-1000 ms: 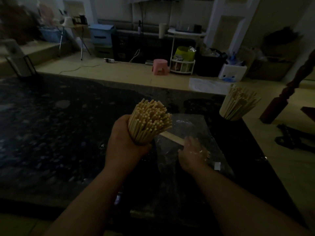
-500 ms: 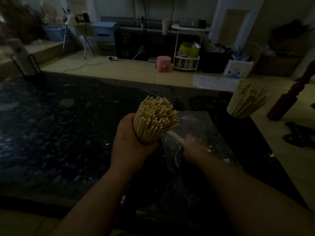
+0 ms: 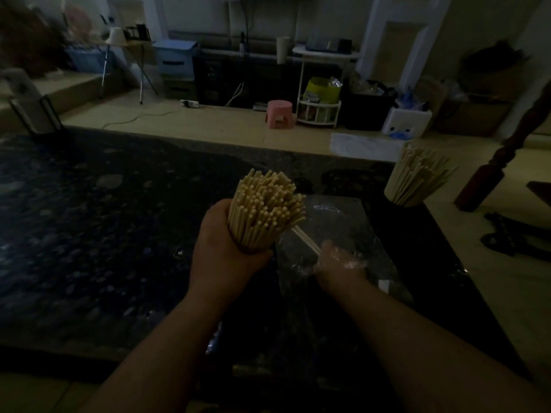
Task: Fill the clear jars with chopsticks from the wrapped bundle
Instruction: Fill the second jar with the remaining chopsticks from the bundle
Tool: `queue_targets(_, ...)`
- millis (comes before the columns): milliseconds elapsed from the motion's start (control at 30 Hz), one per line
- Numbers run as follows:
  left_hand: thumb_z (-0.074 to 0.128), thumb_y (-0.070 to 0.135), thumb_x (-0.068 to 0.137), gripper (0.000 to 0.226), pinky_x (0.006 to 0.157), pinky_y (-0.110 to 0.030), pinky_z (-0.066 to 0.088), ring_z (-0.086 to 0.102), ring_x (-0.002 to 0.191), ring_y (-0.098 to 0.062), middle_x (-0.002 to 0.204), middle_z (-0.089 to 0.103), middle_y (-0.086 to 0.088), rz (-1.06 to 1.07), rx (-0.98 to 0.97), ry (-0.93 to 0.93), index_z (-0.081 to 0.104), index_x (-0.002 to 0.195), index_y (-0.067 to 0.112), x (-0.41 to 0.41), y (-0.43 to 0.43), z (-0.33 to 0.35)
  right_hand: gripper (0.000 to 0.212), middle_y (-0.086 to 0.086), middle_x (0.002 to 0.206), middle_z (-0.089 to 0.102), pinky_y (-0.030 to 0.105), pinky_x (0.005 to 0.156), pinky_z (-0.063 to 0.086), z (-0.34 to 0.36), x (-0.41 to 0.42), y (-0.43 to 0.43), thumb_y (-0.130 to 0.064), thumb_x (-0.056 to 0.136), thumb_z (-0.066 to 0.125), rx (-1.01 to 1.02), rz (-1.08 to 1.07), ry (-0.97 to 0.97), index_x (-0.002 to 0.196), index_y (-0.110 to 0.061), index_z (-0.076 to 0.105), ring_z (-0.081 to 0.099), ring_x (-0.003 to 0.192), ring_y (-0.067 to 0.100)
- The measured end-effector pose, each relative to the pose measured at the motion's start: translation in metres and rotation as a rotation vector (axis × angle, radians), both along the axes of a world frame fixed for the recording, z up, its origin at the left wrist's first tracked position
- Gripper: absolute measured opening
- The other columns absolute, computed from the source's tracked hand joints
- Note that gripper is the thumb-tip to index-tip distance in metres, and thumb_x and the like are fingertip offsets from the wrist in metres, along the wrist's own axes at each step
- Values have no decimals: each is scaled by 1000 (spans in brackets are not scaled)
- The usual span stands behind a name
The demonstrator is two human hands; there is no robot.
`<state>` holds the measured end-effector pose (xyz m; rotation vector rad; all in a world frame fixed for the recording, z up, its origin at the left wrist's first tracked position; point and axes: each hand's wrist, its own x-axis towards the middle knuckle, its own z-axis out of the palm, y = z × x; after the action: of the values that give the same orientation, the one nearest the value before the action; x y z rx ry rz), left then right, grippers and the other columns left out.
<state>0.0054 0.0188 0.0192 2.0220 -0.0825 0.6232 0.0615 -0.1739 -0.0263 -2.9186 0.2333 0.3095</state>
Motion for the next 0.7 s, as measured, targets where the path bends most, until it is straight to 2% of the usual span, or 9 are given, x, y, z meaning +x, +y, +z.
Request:
queue_targets(100, 91, 13, 51, 79, 70, 6, 31, 42, 89, 28, 101, 45, 18, 16, 10, 2, 42, 108, 36, 0, -1, 0, 48, 10, 141, 47, 36, 103, 36, 5, -20, -4, -41, 101, 35, -30, 58, 40, 143, -17, 32, 47, 128, 28)
queue_targets(267, 92, 15, 51, 79, 71, 5, 32, 42, 88, 27, 107, 47, 12, 18, -3, -3, 41, 108, 37, -5, -3, 3, 45, 7, 148, 41, 34, 110, 30, 8, -47, -13, -36, 101, 37, -3, 100, 91, 143, -19, 37, 41, 134, 26)
queue_targets(400, 92, 21, 50, 79, 70, 1, 35, 44, 87, 22, 107, 47, 12, 5, -12, 12, 41, 108, 38, -9, -4, 7, 50, 8, 151, 38, 32, 109, 35, 7, -61, -19, -36, 98, 46, 89, 99, 135, 146, -23, 37, 42, 133, 26)
queue_targets(433, 92, 22, 50, 79, 69, 1, 35, 45, 86, 20, 107, 48, 13, 3, -13, 19, 40, 107, 39, -11, -5, 8, 57, 8, 152, 36, 31, 110, 34, 7, -63, -20, -41, 96, 50, 132, 92, 157, 148, -24, 33, 41, 134, 27)
queue_targets(533, 93, 18, 52, 78, 66, 4, 33, 45, 85, 21, 107, 48, 13, 0, -20, 31, 42, 107, 38, -16, -8, 6, 97, 7, 158, 25, 34, 114, 30, -1, -68, -16, -62, 81, 63, 187, 84, 250, 154, -25, 12, 31, 140, 28)
queue_targets(600, 93, 17, 52, 78, 66, 5, 32, 47, 86, 19, 108, 49, 13, -1, -35, 32, 43, 108, 38, -17, -9, 6, 107, 7, 158, 23, 35, 115, 28, -10, -69, -11, -65, 76, 65, 158, 84, 261, 155, -21, 8, 29, 142, 27)
queue_targets(700, 91, 19, 52, 76, 66, 5, 32, 48, 85, 18, 101, 47, 20, 5, -34, 27, 43, 107, 37, -19, -10, 7, 90, 4, 148, 41, 32, 105, 39, -13, -61, -8, -60, 76, 68, 152, 41, 167, 147, -20, 30, 43, 132, 25)
